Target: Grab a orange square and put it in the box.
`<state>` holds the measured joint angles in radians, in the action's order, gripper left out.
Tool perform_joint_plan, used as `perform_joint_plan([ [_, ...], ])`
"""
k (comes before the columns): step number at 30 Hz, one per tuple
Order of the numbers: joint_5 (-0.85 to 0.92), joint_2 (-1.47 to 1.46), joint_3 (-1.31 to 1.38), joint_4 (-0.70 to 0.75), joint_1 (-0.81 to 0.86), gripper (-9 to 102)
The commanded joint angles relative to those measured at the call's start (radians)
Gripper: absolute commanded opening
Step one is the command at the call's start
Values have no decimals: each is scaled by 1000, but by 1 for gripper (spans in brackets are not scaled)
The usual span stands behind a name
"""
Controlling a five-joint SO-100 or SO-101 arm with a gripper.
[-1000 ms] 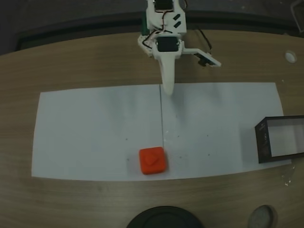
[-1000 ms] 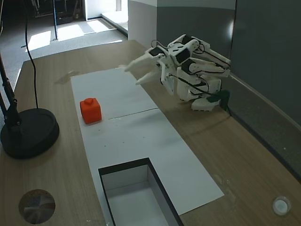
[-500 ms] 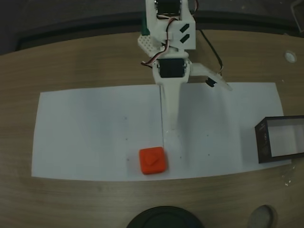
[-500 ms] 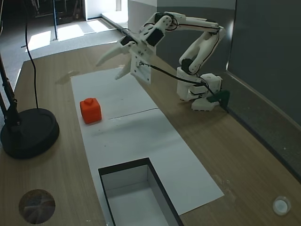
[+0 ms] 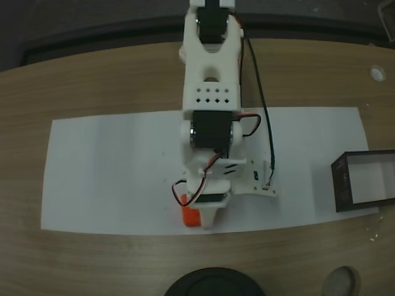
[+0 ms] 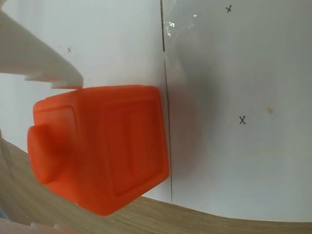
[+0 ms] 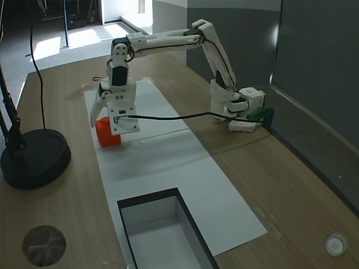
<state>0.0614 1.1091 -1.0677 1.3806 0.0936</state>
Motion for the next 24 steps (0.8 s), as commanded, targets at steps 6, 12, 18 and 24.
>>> perform_joint_plan([
  [6, 32, -126, 218, 41, 32, 31],
  [12, 43, -135, 219, 40, 31, 10],
  [18, 43, -41, 423, 135, -49, 7],
  [24, 44, 153, 841, 213, -337, 7],
])
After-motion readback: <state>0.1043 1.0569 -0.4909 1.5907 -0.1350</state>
